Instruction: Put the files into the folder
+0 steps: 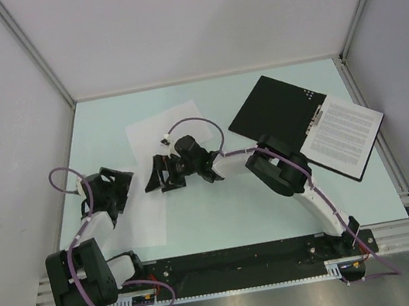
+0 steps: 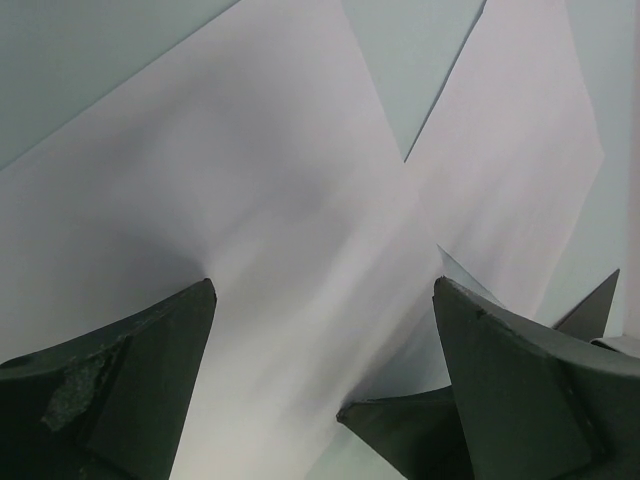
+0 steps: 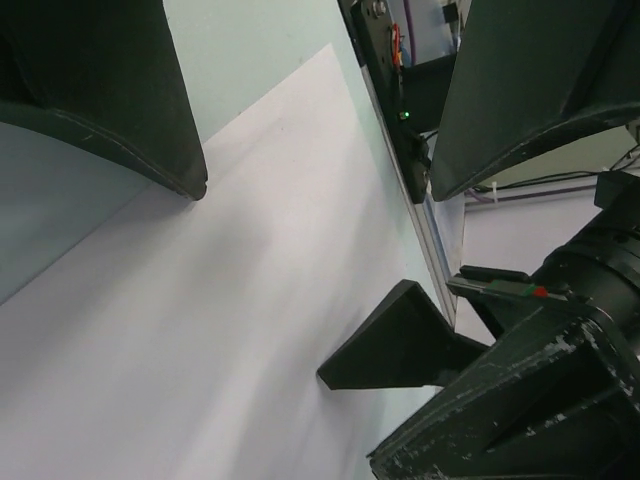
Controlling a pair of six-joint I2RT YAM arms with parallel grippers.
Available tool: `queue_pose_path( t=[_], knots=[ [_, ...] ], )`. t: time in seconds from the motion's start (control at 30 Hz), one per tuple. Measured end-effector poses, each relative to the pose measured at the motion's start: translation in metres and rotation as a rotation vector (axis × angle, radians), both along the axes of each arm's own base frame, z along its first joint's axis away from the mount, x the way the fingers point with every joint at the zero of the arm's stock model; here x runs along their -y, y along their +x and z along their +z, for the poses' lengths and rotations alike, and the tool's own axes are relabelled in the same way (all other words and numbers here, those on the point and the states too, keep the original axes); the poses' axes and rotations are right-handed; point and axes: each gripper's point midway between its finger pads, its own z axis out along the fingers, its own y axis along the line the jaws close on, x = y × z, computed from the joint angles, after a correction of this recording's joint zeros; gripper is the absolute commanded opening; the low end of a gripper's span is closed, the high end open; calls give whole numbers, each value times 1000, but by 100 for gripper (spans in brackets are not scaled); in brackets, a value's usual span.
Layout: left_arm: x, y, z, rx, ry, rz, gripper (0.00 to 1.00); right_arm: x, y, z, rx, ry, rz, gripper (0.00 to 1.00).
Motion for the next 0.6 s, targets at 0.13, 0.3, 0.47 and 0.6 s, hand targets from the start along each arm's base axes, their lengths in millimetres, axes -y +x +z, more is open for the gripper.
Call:
queue_pose_path(
  t=[0.13, 0.3, 0.47, 0.6],
  knots=[
    [4, 0, 2, -13, 39, -48, 99, 5, 9, -3, 79, -72, -31, 100],
    [14, -13, 12, -67, 169, -138, 96, 28, 22, -10, 230, -257, -66, 100],
    [-21, 4, 41, -108, 334, -77, 100, 60, 30, -11, 298, -405, -88, 100],
    [-41, 15, 32, -211, 388, -85, 99, 78, 31, -2, 316, -437, -92, 100]
  ],
)
